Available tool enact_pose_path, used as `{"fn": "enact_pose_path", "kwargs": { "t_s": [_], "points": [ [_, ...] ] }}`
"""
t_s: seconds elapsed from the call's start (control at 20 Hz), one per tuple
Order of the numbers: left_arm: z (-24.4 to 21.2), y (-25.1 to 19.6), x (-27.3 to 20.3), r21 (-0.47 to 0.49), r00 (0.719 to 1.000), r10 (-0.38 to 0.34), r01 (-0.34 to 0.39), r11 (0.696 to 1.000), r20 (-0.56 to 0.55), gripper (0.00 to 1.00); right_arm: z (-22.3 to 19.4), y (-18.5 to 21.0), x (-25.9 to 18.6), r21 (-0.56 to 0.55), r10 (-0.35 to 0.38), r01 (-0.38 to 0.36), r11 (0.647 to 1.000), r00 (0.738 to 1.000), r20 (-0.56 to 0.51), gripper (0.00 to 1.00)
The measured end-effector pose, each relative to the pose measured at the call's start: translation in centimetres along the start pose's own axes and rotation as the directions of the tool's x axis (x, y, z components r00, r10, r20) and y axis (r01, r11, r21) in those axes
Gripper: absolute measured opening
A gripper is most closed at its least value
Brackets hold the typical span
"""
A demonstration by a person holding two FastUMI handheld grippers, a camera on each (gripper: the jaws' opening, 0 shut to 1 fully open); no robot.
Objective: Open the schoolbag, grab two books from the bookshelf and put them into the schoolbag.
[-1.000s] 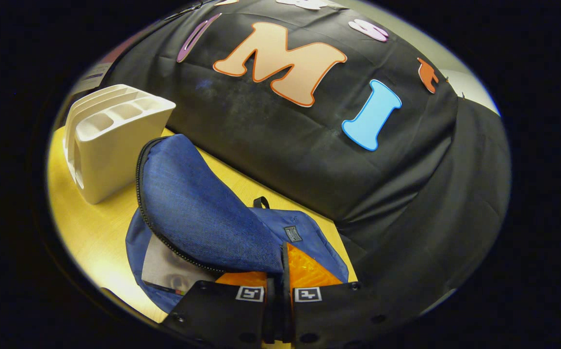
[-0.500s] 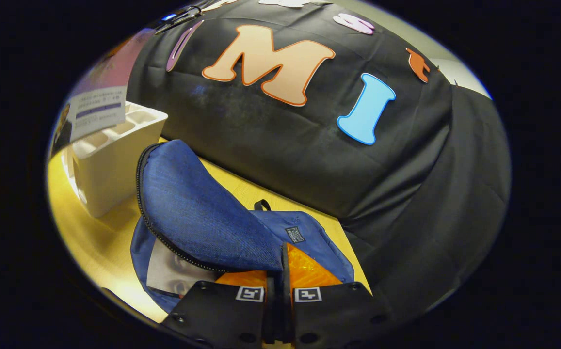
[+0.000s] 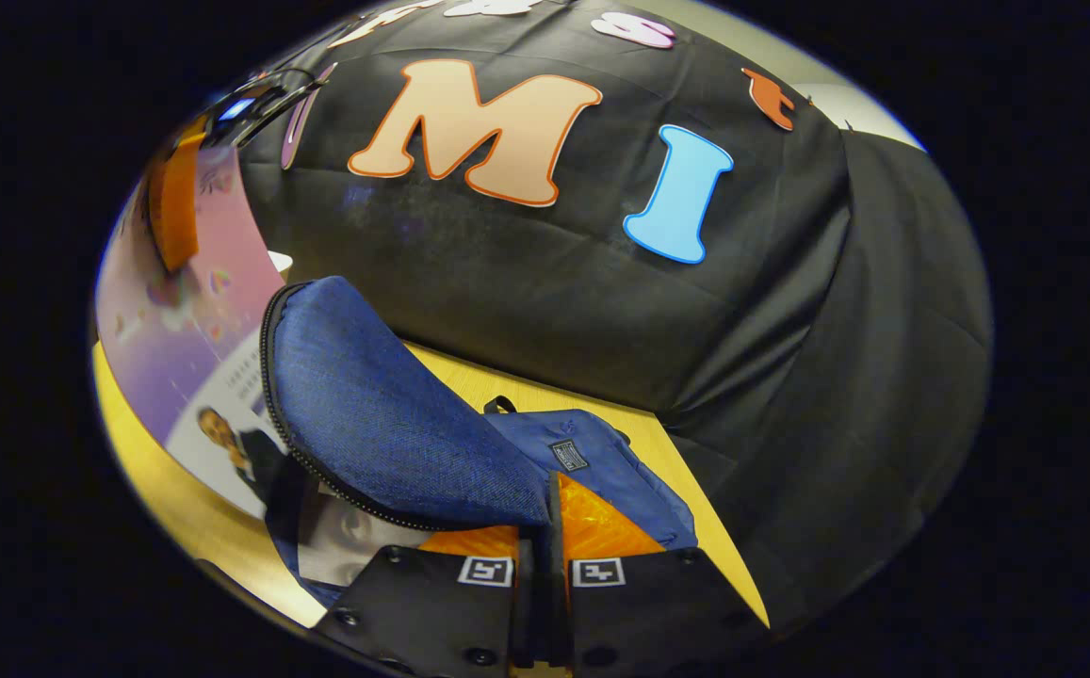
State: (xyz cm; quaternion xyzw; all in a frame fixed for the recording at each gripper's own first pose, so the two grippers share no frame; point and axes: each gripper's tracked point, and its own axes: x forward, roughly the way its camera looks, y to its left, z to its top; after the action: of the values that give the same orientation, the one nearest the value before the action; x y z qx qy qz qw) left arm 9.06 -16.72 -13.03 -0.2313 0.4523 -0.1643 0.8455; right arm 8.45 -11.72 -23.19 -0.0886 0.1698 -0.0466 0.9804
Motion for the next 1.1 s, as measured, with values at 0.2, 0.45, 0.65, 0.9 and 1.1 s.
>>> {"fn": "enact_pose_path", "kwargs": {
  "t_s": [0.2,0.45,0.65,0.9,1.1],
  "points": [
    [-1.4,-0.7,3.8,-0.004,0.995,-0.089,0.090,0.996,0.041,0.40,0.1,0.0,0.1,0.029,0.009,-0.009,1.000,1.000,-0.002,0.09],
    [-2.1,-2.2,7.5,-0.015,0.979,-0.180,0.182,0.983,0.095,0.40,0.6,0.0,0.1,0.049,0.017,-0.018,0.999,1.000,0.015,0.09],
    [-2.4,-3.1,10.1,-0.037,0.964,-0.231,0.238,0.971,0.129,0.40,1.0,0.1,0.0,0.082,0.027,-0.030,0.996,0.999,0.039,0.09],
    [-1.9,-2.9,13.6,-0.083,0.961,-0.238,0.251,0.964,0.145,0.40,1.1,1.1,-0.3,0.079,0.059,-0.063,0.995,0.997,0.047,0.09],
    [-1.9,-3.0,15.6,-0.117,0.947,-0.278,0.298,0.947,0.158,0.40,1.1,1.3,-0.4,0.104,0.067,-0.071,0.992,0.997,0.047,0.09]
  ]
}}
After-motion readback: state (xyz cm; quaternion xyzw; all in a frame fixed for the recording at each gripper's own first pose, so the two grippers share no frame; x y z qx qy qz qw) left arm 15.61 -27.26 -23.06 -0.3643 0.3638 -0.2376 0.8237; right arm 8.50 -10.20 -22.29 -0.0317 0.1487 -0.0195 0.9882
